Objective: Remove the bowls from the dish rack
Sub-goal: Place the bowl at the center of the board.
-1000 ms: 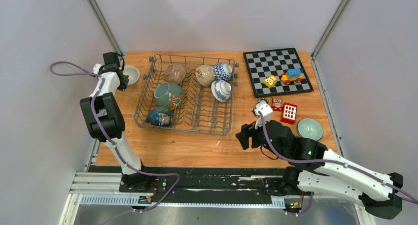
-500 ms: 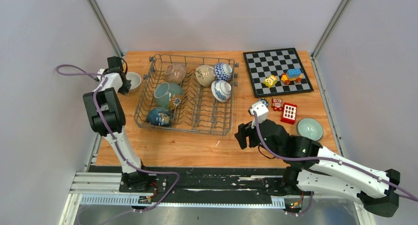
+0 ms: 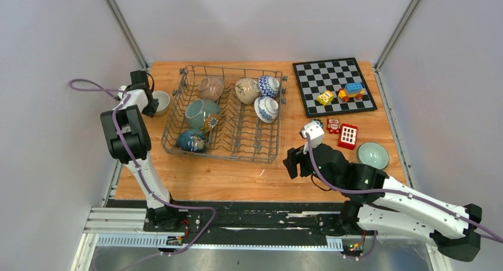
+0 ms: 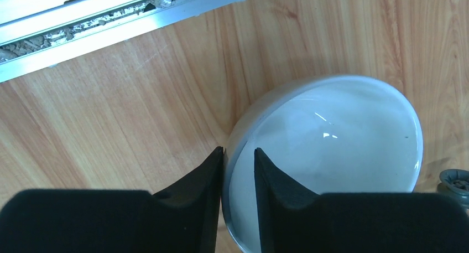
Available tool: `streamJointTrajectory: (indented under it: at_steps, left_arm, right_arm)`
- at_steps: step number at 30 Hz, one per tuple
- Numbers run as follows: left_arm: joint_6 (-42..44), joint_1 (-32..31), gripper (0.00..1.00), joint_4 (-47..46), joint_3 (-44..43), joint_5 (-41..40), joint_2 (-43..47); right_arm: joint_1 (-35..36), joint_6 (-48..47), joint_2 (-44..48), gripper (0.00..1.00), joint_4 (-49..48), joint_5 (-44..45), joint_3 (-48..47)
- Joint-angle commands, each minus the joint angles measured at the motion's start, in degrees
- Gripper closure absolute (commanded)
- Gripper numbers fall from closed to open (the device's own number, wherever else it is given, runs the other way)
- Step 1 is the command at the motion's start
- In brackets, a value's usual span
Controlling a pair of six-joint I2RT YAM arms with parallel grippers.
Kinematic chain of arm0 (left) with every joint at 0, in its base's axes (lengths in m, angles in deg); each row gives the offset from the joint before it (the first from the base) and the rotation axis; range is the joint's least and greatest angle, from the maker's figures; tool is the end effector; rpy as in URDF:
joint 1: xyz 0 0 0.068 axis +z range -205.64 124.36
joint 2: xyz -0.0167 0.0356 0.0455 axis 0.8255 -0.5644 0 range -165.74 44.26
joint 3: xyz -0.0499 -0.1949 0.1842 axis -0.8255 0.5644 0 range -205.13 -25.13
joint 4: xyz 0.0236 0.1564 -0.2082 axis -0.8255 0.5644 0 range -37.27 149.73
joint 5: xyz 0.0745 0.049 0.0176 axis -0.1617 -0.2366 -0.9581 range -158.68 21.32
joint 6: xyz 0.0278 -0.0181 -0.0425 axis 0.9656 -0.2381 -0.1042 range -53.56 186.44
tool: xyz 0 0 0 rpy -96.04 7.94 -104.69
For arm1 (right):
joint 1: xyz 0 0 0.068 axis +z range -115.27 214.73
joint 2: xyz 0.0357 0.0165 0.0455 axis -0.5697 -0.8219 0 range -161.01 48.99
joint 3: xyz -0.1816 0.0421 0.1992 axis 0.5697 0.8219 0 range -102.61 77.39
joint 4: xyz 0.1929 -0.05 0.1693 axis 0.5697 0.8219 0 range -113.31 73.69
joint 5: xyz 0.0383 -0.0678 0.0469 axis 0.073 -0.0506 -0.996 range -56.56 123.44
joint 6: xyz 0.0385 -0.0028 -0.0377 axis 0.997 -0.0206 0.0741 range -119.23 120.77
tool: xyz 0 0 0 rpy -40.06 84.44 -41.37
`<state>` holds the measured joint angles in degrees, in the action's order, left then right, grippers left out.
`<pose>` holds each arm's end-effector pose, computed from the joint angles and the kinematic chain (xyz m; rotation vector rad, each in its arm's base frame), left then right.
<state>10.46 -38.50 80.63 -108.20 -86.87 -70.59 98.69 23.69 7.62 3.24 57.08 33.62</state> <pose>0.4030 0.1359 0.1820 -1.5998 1.9721 0.1545 0.0838 0.1387 0.3145 -0.4435 1.9512 0.5818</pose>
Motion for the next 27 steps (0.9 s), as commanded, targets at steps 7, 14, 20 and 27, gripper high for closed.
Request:
streamJointTrajectory:
  at_steps: [7, 14, 20, 27]
  left_arm:
    - [0.17, 0.8, 0.54, -2.55, 2.55, -0.03, 1.64]
    - [1.36, 0.87, 0.41, -2.46, 3.65, 1.57, 5.42]
    - [2.75, 0.87, 0.22, -1.57, 5.79, 2.33, 10.28]
    - [5.97, 0.79, 0.04, -0.89, 11.16, 3.69, 21.65]
  right_arm:
    - [-0.55, 0.45, 2.0, 0.28, 1.31, 2.2, -1.75]
    - [-0.58, 0.37, 3.31, 0.28, 1.88, 2.07, -1.75]
    - [-0.51, 0.12, 4.13, 0.28, 2.1, 1.86, -1.58]
    - [-0.59, -2.6, 2.62, 0.27, 1.79, 1.58, -3.83]
